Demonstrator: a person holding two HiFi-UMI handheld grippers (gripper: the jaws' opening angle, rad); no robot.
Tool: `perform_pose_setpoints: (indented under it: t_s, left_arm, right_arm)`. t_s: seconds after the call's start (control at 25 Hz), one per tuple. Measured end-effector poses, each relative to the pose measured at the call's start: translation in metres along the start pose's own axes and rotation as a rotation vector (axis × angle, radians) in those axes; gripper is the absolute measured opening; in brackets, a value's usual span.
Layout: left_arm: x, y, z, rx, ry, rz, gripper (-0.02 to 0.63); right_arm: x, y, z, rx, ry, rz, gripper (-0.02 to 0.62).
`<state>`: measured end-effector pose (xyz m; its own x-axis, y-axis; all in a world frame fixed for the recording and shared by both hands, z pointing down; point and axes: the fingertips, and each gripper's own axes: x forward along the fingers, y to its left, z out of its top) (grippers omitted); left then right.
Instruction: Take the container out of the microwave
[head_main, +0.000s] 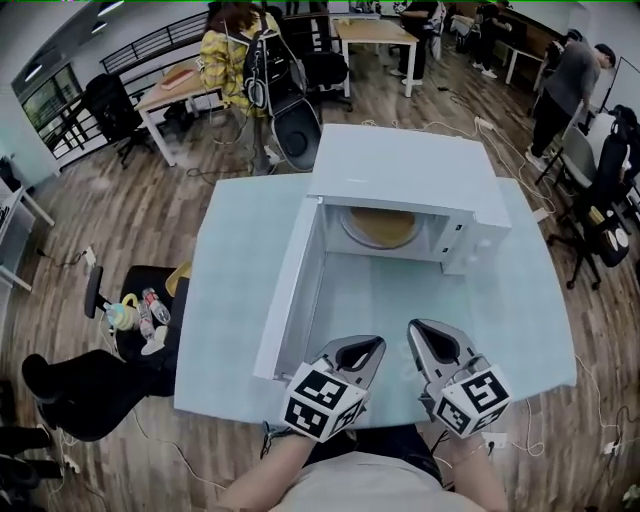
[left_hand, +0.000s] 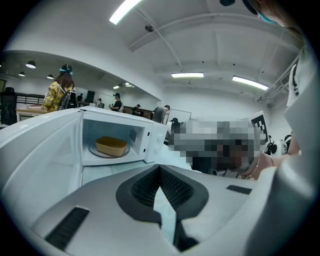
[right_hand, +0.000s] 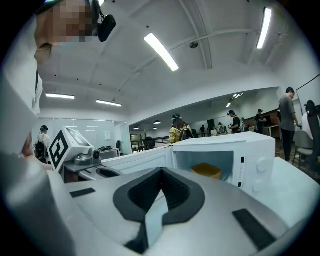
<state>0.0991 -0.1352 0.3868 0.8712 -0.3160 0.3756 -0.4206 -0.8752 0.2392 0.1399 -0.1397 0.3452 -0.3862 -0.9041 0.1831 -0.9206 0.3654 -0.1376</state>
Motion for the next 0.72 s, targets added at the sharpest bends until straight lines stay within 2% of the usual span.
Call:
perform_pose_setpoints:
  t_s: [0.16, 0.36, 0.56, 0.72]
  left_arm:
    - [0.004, 0.004, -0.001, -0.013, 0.009, 0.019, 0.012]
    - [0.016, 0.024, -0.001, -0.091, 0.010, 0.088, 0.011]
    - [0.036, 0.038, 0.007, -0.144, 0.007, 0.143, 0.012]
    - [0.055, 0.040, -0.002, -0.192, 0.029, 0.163, 0.011]
  right_arm:
    - [0.024, -0.002, 0.002, -0.016, 0.031, 0.097, 0.009]
    - [0.045, -0.013, 0.005, -0.057, 0.076, 0.180, 0.009]
    - [0.058, -0.041, 0.003, -0.050, 0.109, 0.203, 0.009]
    - [0.067, -0.063, -0.008, -0.027, 0.141, 0.209, 0.009]
